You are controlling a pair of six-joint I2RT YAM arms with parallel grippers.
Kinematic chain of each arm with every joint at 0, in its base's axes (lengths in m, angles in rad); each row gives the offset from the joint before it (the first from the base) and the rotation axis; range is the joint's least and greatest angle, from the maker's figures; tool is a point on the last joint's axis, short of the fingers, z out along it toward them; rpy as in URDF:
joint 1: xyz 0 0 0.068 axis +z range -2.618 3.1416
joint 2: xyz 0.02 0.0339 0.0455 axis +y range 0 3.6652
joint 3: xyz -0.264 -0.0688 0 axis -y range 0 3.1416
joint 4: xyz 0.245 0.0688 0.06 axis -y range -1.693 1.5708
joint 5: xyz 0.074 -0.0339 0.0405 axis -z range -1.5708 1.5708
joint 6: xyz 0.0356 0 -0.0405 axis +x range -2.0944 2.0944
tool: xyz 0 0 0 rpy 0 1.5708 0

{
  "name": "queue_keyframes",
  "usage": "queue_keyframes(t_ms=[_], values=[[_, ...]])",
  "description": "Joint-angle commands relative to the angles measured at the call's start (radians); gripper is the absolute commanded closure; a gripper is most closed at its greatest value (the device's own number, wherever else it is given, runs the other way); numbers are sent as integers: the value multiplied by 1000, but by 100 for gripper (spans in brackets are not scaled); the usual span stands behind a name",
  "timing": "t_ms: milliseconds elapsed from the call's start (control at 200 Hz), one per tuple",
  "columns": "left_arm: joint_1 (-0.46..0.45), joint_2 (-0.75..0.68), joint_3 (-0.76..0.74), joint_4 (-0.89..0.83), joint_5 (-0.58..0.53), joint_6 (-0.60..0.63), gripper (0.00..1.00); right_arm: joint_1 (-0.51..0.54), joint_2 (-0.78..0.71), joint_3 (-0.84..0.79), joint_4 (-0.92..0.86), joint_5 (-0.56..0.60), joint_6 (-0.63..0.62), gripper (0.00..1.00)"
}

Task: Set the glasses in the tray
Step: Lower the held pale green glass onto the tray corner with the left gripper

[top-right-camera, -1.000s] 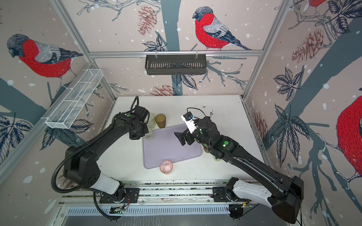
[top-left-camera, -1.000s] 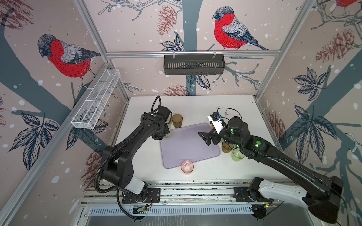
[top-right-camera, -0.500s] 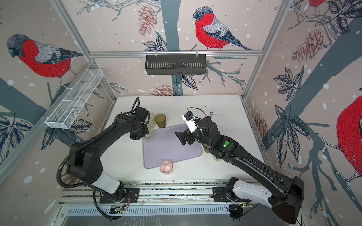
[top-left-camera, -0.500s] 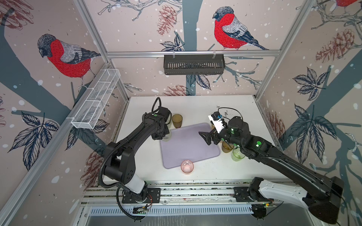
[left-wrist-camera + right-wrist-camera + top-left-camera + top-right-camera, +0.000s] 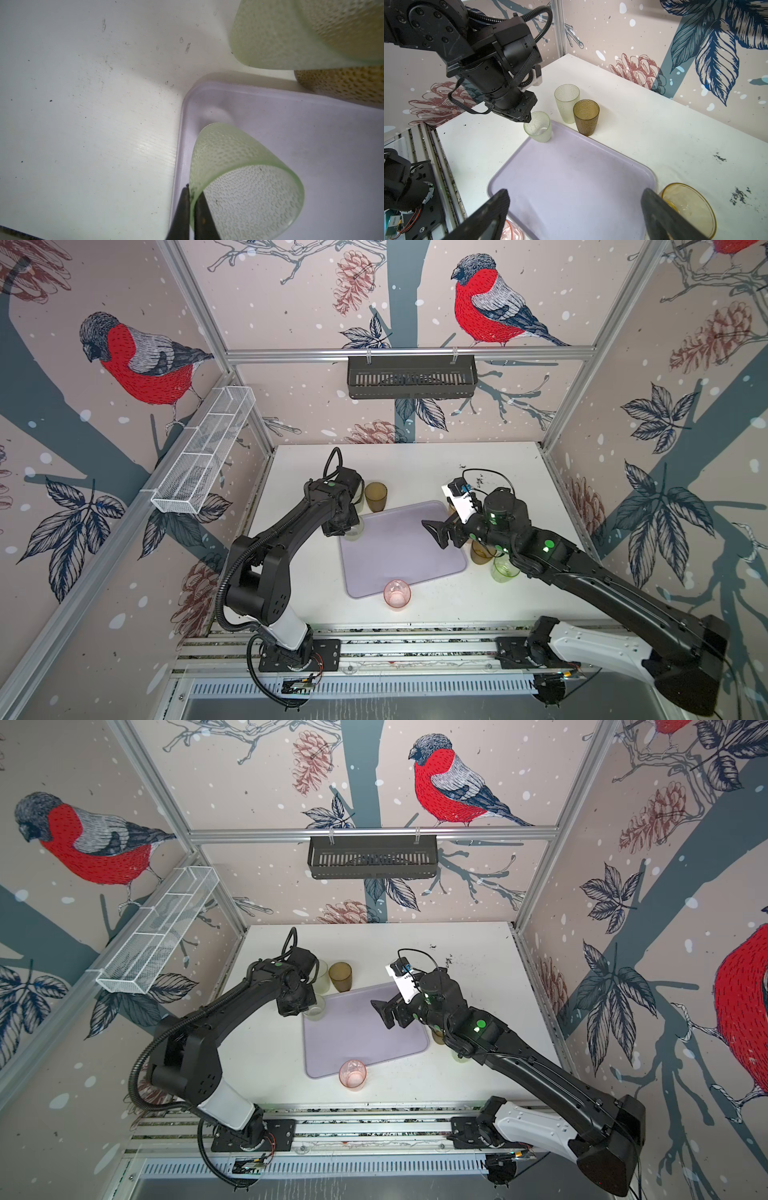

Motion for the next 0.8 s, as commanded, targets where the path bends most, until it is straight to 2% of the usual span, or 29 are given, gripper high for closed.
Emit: queue_keyframes(t_ms=[0, 795], values=[[3, 8, 1, 11, -4, 11, 100, 0, -3, -5, 15, 7, -13, 0], [12, 22, -34, 44, -6, 15, 96, -3, -4, 1, 12, 5, -16, 0]])
